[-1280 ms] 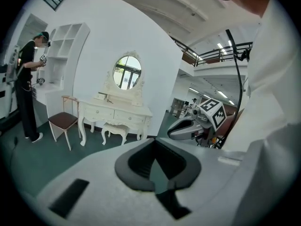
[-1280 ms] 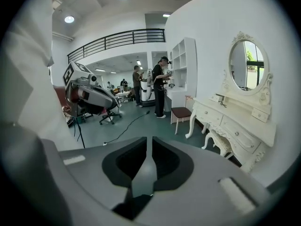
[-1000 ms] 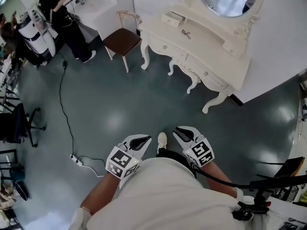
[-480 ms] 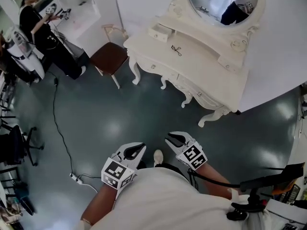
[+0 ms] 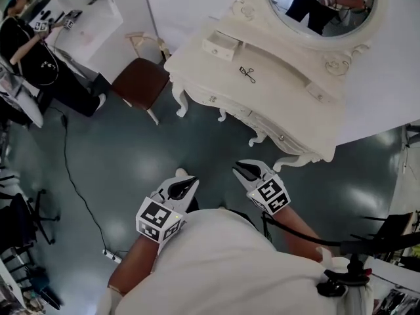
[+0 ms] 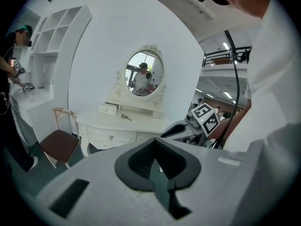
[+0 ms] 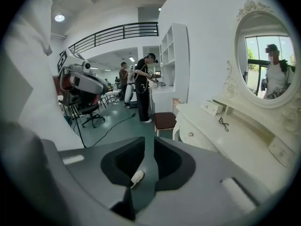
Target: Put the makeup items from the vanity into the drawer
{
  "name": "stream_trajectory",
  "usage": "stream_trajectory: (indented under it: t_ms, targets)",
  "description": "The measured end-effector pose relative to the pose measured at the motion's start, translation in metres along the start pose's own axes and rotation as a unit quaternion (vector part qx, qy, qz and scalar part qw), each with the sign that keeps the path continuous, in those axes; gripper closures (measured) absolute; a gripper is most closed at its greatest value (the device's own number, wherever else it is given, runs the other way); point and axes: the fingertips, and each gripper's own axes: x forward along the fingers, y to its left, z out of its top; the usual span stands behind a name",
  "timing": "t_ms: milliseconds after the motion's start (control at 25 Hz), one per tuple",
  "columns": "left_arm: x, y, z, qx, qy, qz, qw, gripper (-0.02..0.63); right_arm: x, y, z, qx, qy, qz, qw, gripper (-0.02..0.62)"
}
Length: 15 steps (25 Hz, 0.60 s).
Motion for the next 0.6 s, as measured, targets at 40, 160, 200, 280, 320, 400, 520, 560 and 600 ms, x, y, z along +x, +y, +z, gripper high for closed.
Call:
stream_trajectory:
  t_ms: [40,160,200,280,320,400,520,560,600]
  targets:
    - [0.002,0.019,0.009,0.005,0.004,-0.007,1.0000,0.606,0.010,-0.013,0.015,0.006,-0.004,-0.012,1.000,0.531]
    - [0.003,0.074,0.033,0.019,0.006,-0.028,0.9994,0.606,0.044,-0.050,0.051,0.019,-0.009,-0.045,0.999,0.535]
    - [0.003,0.092,0.038,0.024,0.006,-0.034,0.9991,0.606,0.057,-0.062,0.059,0.021,-0.008,-0.056,0.998,0.535]
    - [0.002,0.126,0.045,0.031,0.010,-0.043,0.9986,0.606,0.079,-0.083,0.074,0.025,-0.012,-0.077,0.997,0.537]
    - [0.003,0.141,0.048,0.032,0.014,-0.046,0.9983,0.606,0.087,-0.093,0.079,0.028,-0.012,-0.087,0.996,0.538]
    - [0.007,0.164,0.054,0.030,0.018,-0.052,0.9980,0.606,0.097,-0.116,0.083,0.032,-0.004,-0.107,0.994,0.541]
    - [0.014,0.187,0.068,0.022,0.010,-0.054,0.9982,0.606,0.108,-0.157,0.082,0.043,0.014,-0.132,0.990,0.543]
    - [0.017,0.194,0.073,0.019,0.006,-0.053,0.9984,0.606,0.112,-0.173,0.082,0.048,0.019,-0.140,0.989,0.543]
    - [0.020,0.200,0.078,0.015,0.003,-0.052,0.9985,0.606,0.116,-0.189,0.081,0.053,0.024,-0.147,0.987,0.543]
